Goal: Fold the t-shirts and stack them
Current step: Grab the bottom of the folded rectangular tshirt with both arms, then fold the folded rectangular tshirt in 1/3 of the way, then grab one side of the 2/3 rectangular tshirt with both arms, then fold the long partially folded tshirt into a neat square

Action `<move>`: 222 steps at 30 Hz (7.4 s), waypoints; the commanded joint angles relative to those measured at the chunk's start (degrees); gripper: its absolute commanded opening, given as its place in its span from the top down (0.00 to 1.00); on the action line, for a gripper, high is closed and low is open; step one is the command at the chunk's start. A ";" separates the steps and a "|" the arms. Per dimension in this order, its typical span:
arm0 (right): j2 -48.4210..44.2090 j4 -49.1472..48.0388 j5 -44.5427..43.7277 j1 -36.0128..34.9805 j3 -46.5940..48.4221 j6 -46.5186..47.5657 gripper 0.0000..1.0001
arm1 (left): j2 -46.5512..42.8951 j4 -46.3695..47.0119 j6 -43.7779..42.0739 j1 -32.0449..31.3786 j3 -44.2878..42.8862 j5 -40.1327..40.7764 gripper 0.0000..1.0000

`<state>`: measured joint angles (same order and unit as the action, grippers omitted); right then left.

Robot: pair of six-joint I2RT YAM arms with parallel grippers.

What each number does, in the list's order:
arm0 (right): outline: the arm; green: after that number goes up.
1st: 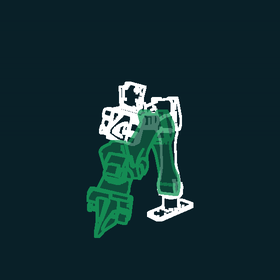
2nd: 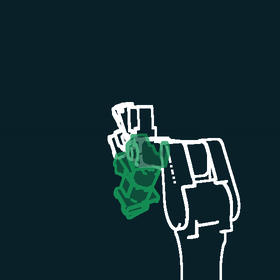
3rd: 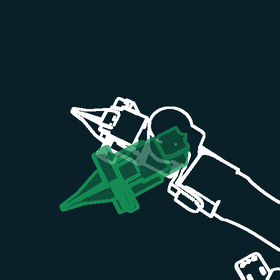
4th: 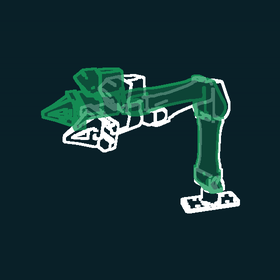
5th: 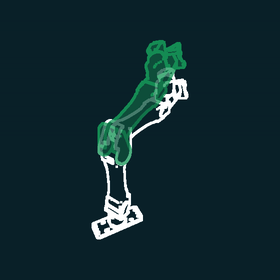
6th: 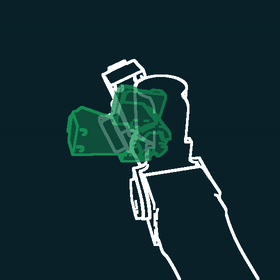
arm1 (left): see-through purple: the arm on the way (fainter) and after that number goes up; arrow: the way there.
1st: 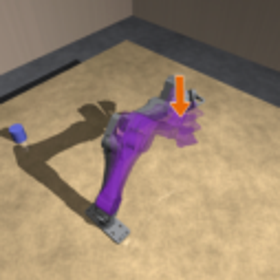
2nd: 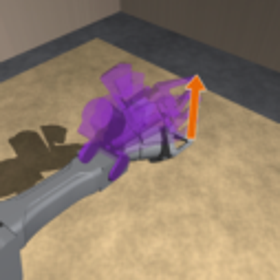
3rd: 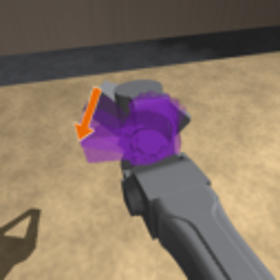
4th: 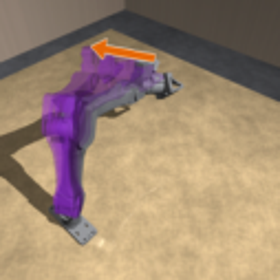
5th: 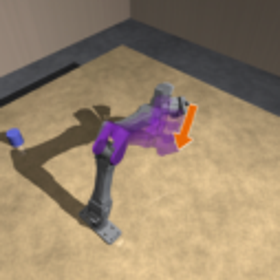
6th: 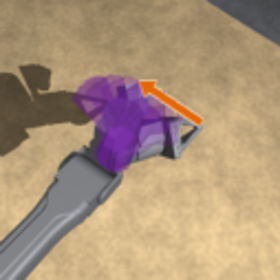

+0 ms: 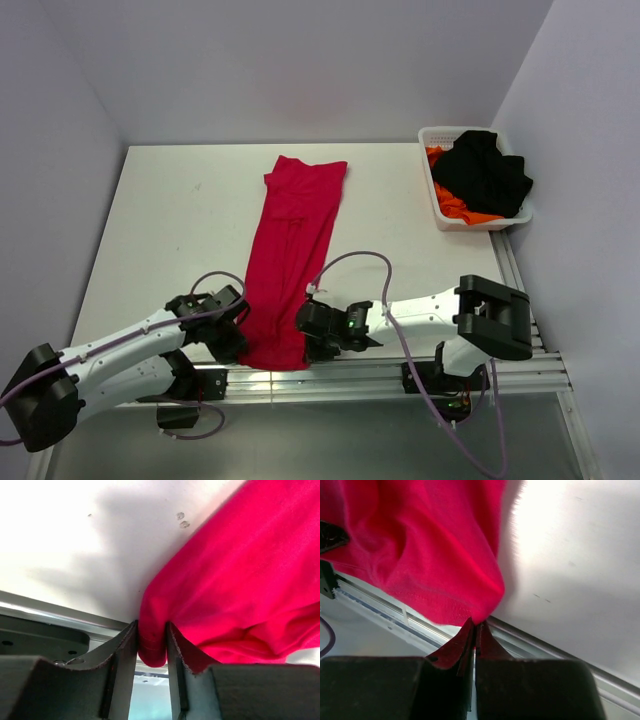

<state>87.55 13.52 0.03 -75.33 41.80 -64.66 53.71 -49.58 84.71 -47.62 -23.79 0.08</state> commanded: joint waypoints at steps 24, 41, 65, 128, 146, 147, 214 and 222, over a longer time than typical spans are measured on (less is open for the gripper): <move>-38.59 25.85 -9.44 -0.17 -8.59 -8.64 1.00 | -0.99 -6.67 2.04 -11.35 -15.56 3.53 1.00; -38.34 43.70 -12.52 4.56 10.92 -3.91 1.00 | 12.64 -15.37 3.20 -22.35 -38.96 11.00 1.00; -12.25 37.20 -0.39 35.50 28.94 27.75 1.00 | 33.46 -9.57 -25.81 7.44 -56.18 5.90 1.00; -9.33 2.83 16.14 45.89 -3.83 21.25 0.03 | 32.42 18.82 -11.15 4.73 -21.83 2.38 0.02; -3.62 -1.83 17.02 43.25 -5.15 21.07 0.58 | 30.66 18.29 -6.22 4.46 -17.96 7.39 0.13; -2.83 -2.00 17.02 43.25 -5.06 21.07 0.62 | 31.10 18.55 -6.31 4.46 -18.13 7.48 0.14; -15.44 31.22 9.02 43.95 26.45 32.40 1.00 | 17.99 -3.62 -13.90 5.22 -45.80 10.92 1.00; 29.74 48.05 0.94 50.89 78.01 38.66 0.00 | 57.30 -4.11 -37.92 29.13 -81.63 1.19 0.01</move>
<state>105.84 50.72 8.01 -27.29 104.40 -29.21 98.19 -53.25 60.58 -24.43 -92.90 6.31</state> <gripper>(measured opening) 0.716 0.882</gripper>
